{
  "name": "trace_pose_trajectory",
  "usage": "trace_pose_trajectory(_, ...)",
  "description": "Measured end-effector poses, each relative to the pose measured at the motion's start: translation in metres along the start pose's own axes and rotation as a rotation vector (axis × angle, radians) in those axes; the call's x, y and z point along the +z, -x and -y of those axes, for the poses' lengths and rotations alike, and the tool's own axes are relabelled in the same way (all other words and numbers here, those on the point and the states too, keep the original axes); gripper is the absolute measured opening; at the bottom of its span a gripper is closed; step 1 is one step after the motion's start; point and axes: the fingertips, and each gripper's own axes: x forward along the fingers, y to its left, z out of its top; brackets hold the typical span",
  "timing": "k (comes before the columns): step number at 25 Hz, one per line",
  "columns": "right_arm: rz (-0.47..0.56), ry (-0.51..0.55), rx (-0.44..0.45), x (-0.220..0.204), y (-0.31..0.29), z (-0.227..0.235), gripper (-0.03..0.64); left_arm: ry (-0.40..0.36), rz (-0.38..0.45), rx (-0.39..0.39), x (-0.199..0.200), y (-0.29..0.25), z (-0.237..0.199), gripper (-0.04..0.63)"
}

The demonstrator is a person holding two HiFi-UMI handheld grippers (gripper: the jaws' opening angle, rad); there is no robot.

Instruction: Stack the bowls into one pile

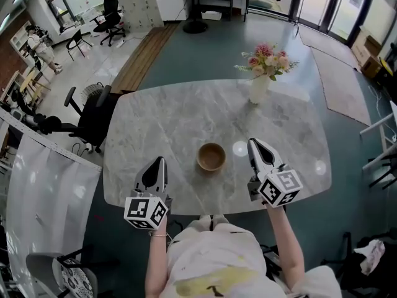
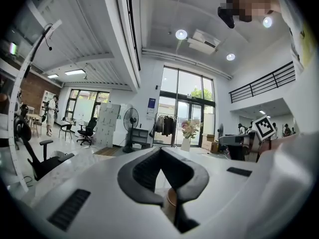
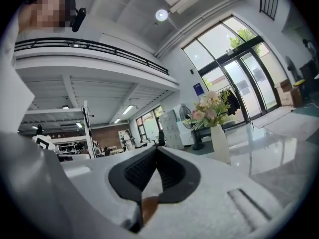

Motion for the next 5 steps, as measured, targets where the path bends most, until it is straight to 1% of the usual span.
trace_pose_trajectory(5,-0.011,0.009,-0.008,-0.0033,0.0,0.004,0.006,0.003,-0.006,0.032,-0.0029,0.0013,-0.0083,0.0)
